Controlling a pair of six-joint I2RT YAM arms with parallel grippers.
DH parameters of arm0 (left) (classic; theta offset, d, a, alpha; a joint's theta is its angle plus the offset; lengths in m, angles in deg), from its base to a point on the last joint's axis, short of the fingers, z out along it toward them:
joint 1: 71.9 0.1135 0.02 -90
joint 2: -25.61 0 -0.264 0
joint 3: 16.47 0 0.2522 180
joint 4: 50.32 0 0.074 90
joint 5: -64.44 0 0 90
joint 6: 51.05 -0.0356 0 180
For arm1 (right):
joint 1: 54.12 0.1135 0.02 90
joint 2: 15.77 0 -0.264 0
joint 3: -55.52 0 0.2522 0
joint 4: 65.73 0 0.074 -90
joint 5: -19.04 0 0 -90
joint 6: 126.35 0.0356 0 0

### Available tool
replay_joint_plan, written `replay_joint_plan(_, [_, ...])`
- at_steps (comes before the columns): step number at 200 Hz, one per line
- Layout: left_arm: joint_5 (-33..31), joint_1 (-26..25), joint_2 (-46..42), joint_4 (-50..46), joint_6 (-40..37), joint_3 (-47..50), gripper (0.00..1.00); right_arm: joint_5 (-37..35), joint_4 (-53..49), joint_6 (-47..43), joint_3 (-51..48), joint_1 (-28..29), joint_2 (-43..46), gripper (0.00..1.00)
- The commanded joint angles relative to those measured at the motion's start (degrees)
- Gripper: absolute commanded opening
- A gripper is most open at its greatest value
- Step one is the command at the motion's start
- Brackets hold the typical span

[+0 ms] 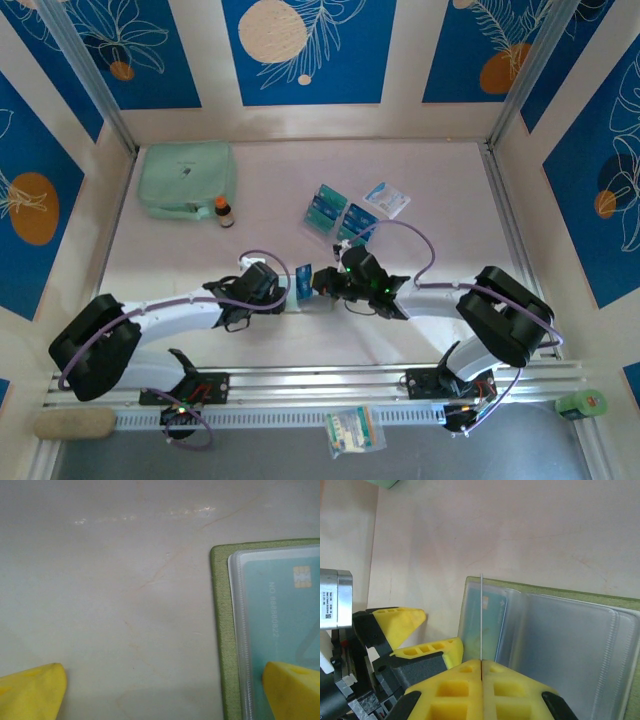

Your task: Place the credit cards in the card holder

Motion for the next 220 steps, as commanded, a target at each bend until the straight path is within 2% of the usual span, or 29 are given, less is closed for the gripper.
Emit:
replay_joint_plan(1, [-1.25, 0.45, -0.82, -1.55, 0.83, 0.93, 1.0, -3.24, 2.96, 1.49, -1.74, 0.66, -0.16, 0.0])
replay_joint_plan(220, [-1.07, 0.46, -0.55, -0.82, 1.01, 1.56, 1.0, -4.54, 7.34, 4.88, -3.2, 1.63, -4.06, 0.0])
